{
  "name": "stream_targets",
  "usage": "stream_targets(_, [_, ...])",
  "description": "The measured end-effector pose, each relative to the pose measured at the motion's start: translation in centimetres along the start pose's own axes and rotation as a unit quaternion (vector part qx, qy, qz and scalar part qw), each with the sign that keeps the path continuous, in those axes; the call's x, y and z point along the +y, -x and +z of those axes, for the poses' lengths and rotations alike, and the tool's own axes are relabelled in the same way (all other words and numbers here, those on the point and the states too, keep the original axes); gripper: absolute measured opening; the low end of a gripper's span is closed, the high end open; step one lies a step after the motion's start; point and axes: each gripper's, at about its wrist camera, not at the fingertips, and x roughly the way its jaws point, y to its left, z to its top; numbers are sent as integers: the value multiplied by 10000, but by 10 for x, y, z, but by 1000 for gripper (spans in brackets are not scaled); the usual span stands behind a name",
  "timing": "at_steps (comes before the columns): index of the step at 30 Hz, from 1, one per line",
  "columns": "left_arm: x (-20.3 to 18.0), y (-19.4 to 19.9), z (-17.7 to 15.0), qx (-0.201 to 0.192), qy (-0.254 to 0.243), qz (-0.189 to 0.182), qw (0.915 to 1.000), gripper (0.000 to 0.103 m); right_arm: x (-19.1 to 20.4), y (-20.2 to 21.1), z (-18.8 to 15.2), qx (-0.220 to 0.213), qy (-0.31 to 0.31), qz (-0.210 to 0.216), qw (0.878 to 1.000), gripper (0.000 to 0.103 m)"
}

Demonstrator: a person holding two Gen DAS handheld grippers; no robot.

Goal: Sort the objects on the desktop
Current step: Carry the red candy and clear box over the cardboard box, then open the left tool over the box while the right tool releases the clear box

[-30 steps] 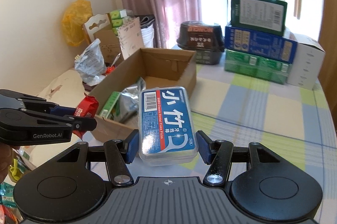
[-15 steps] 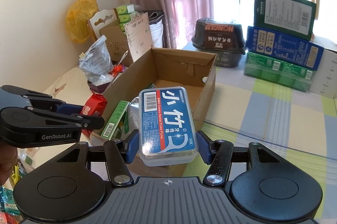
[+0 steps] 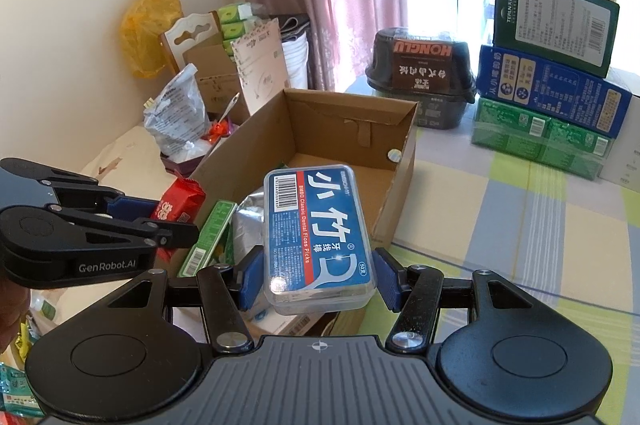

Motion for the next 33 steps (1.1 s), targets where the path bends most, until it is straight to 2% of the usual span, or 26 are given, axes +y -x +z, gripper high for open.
stream_targets(22, [9,-32,21,57,-125,-28,9999,25,-13,-33,22,-7,-84,-35,10000,54])
stream_targets(24, [11,-36,23,17,-92,-79,9999,27,-14,-38,24,2,-105,-29,9999,54])
stream_targets(25, [14,-39,24,-12,-49,-97,9999,33,-14,-40,25,10,-111,-31,9999,54])
stream_targets(26, [16,-42,24,-8,6,-80,10000,47,-15,-42,25,16,-119,-24,9999,54])
stream_targets(33, [32,-38,15,-84,228,47,9997,48,-14,-55,29,32,-237,137,9996,55])
